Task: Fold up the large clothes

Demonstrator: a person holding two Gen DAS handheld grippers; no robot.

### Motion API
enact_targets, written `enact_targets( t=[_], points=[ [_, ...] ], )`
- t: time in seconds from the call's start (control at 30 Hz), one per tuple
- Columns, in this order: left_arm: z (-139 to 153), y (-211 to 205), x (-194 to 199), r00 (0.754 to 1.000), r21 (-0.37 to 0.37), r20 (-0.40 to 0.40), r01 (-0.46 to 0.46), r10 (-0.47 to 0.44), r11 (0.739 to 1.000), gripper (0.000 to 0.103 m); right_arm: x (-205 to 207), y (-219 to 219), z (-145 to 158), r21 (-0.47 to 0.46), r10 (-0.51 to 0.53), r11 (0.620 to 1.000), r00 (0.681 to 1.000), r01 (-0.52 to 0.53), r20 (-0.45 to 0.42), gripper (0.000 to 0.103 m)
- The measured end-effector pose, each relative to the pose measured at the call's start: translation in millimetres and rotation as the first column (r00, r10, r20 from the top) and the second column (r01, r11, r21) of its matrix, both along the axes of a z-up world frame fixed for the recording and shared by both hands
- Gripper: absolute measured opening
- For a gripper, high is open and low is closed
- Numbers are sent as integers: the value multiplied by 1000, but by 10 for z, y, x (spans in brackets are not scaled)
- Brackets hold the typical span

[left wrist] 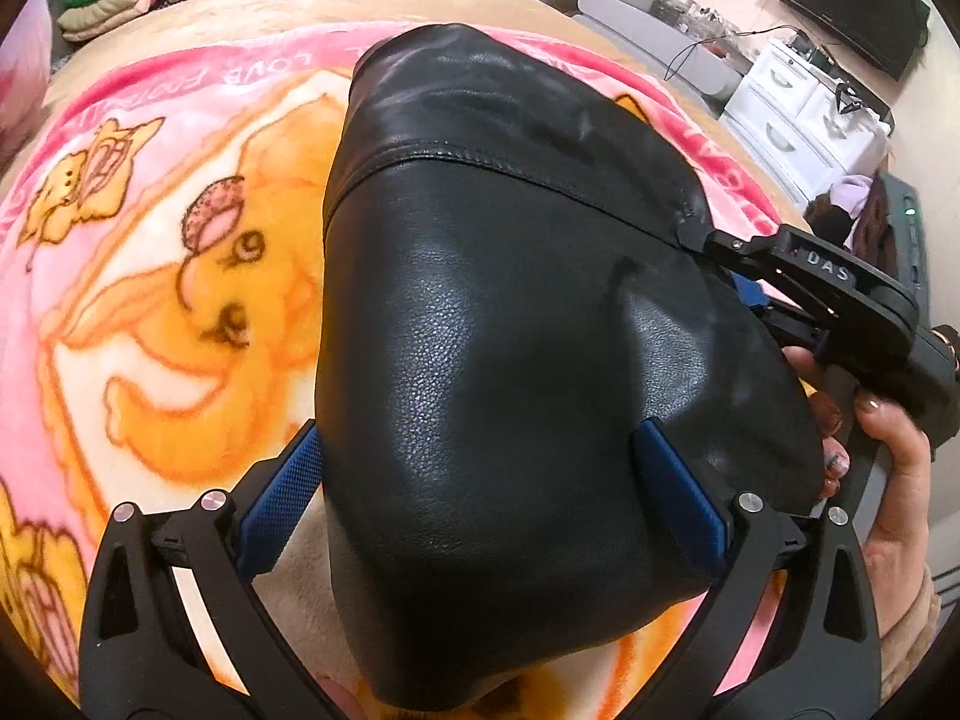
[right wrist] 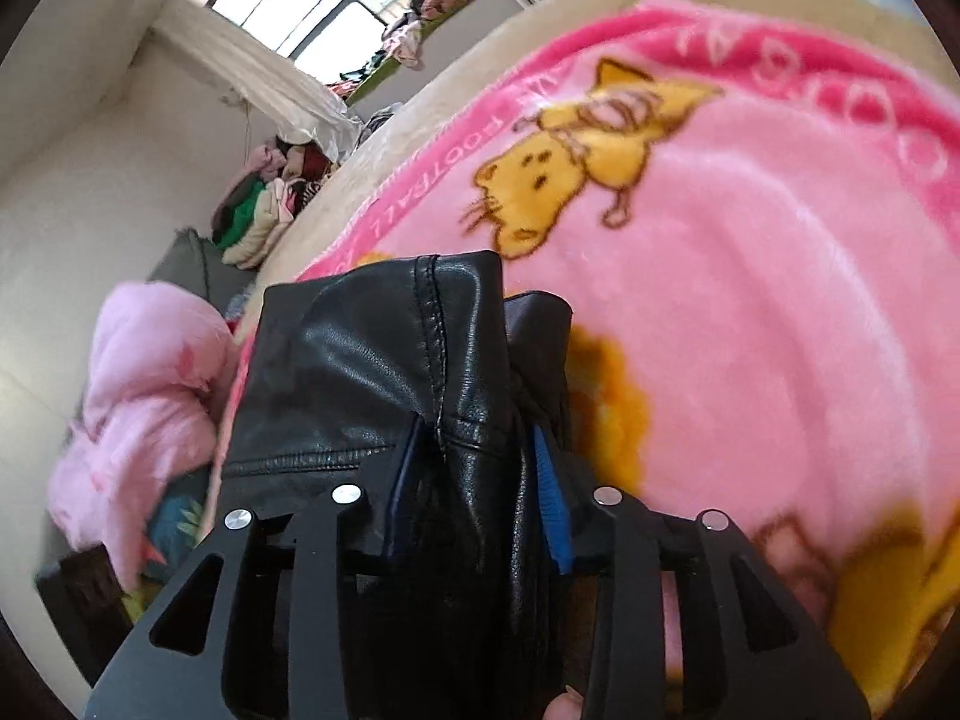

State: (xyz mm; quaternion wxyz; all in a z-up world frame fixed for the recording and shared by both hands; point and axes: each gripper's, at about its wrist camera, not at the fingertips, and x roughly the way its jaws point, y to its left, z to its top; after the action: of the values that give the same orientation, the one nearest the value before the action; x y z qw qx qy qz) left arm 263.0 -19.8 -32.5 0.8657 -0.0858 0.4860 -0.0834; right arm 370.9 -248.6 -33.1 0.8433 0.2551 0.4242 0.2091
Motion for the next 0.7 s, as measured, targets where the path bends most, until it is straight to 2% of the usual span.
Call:
enact_targets(
  t=[0.13,0.33,0.53,0.7],
  points=[
    [3,25,-14,1000,-14,0,-7,7,1000,95,-75,36,75,-55,23,998,1000,-22,15,51],
    [21,31,-48,1000,-15,3,-13,13,1000,95,-223,-15,148,-72,38,997,999,-35,37,60],
    [94,29,-118,1000,8,23,-14,14,1000,95,-471,-83,258,-52,63,997,995,-59,77,62],
    [199,-9,-216,998,50,54,-16,13,999,94,-784,-64,362,14,128,991,987,-130,95,62]
  ],
)
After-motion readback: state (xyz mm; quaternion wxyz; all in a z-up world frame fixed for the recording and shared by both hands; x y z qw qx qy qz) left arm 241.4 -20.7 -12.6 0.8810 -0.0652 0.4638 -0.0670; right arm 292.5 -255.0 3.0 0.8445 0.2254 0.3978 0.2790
